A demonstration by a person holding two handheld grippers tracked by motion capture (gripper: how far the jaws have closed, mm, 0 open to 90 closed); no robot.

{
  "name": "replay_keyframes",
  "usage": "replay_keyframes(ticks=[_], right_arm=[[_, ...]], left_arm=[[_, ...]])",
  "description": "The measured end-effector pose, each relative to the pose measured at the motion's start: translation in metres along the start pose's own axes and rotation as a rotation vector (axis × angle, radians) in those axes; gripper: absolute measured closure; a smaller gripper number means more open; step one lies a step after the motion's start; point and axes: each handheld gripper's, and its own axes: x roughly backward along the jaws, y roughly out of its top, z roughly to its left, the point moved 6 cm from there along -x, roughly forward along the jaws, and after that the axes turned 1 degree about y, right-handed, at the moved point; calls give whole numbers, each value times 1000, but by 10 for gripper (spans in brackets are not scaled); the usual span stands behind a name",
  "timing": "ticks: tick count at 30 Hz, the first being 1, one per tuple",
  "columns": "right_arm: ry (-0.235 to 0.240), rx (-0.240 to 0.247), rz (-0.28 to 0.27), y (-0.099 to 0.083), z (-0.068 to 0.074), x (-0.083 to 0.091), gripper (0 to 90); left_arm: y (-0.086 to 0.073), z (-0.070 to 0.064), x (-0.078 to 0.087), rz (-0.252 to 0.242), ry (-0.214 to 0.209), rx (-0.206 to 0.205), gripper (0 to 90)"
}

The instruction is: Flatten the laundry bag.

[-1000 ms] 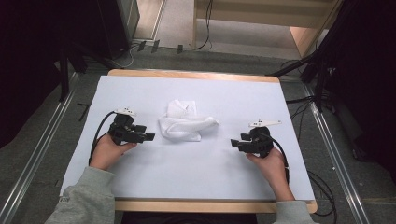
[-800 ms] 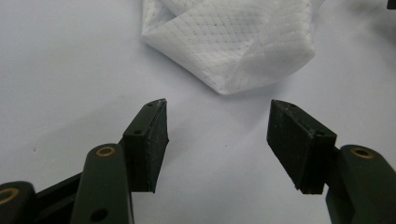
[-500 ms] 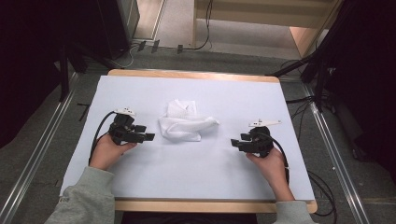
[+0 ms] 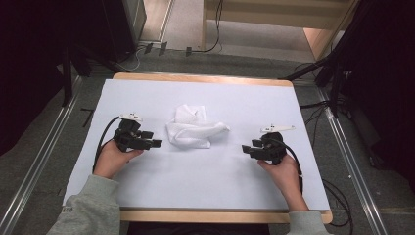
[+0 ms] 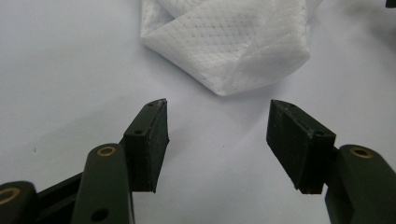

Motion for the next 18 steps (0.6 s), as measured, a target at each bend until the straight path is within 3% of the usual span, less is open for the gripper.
replay_keyframes(ticks=[10, 18], right_arm=[[-17, 15, -20, 18, 8, 5, 528], [13, 28, -24, 35, 20, -2, 553]], left_arm=[[0, -3, 5, 1, -12, 4, 407], [-6, -1, 10, -7, 2, 18, 408]])
